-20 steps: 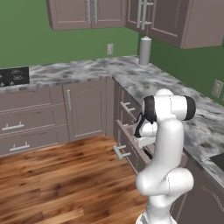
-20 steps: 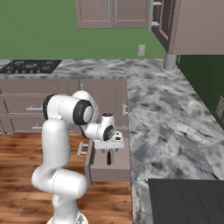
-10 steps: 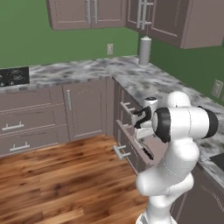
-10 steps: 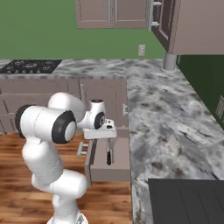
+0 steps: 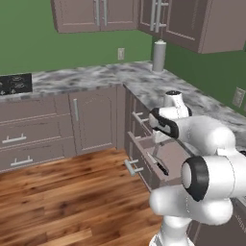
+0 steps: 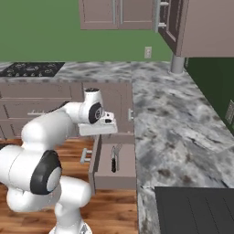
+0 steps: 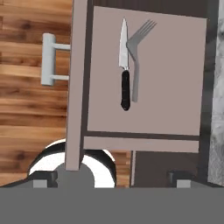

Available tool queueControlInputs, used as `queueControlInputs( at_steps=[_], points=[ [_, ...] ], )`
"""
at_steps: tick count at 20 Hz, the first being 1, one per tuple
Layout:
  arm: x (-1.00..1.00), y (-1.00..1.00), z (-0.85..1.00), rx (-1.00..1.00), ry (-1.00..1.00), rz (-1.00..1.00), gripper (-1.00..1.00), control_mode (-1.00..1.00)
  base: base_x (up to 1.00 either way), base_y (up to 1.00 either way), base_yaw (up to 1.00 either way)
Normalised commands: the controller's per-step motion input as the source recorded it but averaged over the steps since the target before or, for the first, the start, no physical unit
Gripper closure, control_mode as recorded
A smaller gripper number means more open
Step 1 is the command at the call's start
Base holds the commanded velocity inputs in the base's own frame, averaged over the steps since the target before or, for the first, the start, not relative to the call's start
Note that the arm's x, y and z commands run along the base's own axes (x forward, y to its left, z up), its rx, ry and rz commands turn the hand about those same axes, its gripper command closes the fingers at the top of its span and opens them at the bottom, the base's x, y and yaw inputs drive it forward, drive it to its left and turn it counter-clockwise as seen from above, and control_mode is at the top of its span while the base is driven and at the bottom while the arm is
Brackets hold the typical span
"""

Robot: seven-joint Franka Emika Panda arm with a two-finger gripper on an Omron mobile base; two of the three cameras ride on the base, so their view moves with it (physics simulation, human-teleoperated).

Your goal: Pick up the metallic utensils from the counter and place them in the open drawer. Make sure not to pick up any wooden utensils.

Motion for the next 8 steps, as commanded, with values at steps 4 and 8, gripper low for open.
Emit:
queueControlInputs(
  at_steps=[4,8],
  points=[
    [-0.85,0.0,0.79,0.0,-0.15,-0.01,-1.0,-1.0,0.0,0.0,0.0],
    [-0.75,0.0,0.46,0.05,-0.28,0.0,-1.0,-1.0,0.0,0.0,0.0]
  ],
)
